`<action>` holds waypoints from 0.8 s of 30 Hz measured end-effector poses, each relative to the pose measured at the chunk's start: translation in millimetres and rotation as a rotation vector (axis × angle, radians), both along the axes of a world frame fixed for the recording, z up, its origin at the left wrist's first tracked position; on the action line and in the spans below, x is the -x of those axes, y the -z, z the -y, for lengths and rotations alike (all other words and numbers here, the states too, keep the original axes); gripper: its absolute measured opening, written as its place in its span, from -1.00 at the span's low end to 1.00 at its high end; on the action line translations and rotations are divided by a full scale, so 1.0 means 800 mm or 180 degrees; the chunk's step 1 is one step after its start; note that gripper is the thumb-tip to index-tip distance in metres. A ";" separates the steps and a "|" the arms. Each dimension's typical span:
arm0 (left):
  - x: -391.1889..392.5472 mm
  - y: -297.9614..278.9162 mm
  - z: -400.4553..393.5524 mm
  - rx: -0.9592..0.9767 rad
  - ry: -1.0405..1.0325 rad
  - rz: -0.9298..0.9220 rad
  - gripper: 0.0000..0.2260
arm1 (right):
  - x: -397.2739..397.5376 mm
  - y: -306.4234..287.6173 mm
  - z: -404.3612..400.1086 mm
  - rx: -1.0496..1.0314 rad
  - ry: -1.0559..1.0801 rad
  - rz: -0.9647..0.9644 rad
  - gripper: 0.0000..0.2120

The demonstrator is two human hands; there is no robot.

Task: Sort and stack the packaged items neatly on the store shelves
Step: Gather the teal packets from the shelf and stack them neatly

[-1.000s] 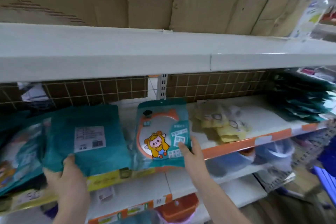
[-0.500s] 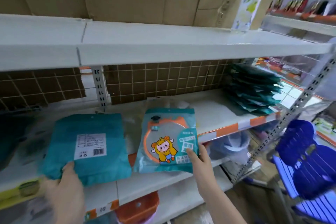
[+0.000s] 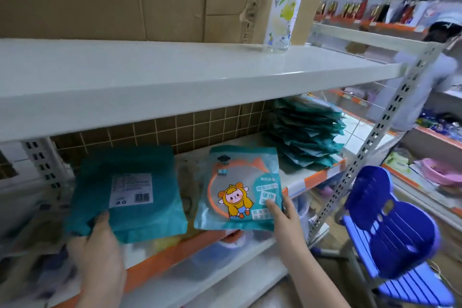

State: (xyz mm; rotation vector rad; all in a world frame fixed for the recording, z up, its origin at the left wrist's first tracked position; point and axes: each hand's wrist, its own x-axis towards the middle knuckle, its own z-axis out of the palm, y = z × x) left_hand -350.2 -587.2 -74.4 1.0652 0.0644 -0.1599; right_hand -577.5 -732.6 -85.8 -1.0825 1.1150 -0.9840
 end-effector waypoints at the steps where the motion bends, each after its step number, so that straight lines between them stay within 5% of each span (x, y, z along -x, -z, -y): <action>1: 0.002 -0.005 0.015 -0.0039 0.0135 0.0051 -0.78 | 0.003 -0.005 0.013 0.0017 0.0061 0.0028 -0.88; 9: 0.037 -0.018 0.081 -0.0708 0.0445 0.0133 -0.74 | 0.020 -0.035 0.099 0.0288 0.0519 0.0314 -0.83; 15: 0.050 0.000 0.125 -0.0453 0.0669 -0.0253 -0.58 | 0.044 -0.070 0.200 0.0616 0.0656 0.0286 -0.92; 24: 0.104 0.012 0.209 -0.0373 -0.0034 -0.0077 -0.52 | 0.090 -0.125 0.394 0.0642 0.0518 0.0303 -0.73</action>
